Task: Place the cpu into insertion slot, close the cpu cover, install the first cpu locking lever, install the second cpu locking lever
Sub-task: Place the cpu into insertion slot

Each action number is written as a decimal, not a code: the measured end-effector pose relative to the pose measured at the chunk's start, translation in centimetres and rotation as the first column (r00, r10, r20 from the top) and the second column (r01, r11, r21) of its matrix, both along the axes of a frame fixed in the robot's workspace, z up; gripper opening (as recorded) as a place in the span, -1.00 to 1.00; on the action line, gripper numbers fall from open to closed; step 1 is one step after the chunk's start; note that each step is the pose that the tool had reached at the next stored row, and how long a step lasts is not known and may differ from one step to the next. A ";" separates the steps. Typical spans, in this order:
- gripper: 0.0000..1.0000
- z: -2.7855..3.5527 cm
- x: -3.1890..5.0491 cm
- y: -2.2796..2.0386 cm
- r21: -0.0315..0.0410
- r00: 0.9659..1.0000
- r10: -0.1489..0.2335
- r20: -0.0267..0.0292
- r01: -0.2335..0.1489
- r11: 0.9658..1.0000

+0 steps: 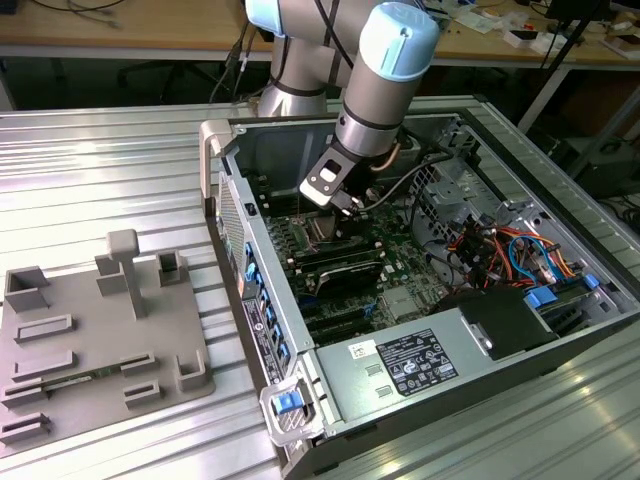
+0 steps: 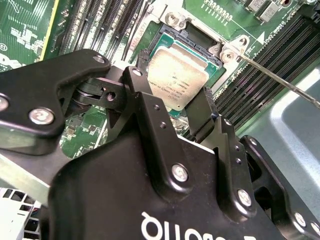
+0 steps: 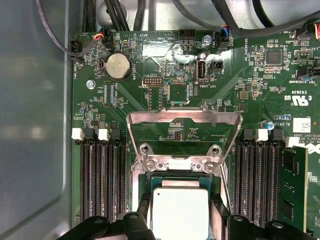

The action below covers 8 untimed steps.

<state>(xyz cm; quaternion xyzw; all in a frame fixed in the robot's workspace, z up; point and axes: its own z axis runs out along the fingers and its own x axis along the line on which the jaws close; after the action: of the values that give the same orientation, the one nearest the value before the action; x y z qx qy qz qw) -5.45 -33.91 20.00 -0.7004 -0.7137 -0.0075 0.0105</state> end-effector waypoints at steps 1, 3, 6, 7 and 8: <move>0.09 -0.01 0.00 0.00 0.000 1.000 0.000 0.000 0.000 1.000; 0.09 -0.09 0.00 0.00 0.000 1.000 0.000 0.000 0.000 1.000; 0.09 -0.14 -0.03 0.00 0.000 1.000 0.000 0.000 0.000 1.000; 0.09 -0.15 -0.06 0.00 0.000 1.000 0.000 0.000 0.000 1.000; 0.09 -0.18 -0.11 0.00 0.000 1.000 0.000 0.000 0.000 1.000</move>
<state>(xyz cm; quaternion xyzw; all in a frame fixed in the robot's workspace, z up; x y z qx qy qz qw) -5.56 -33.91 19.82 -0.7004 -0.7137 -0.0074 0.0104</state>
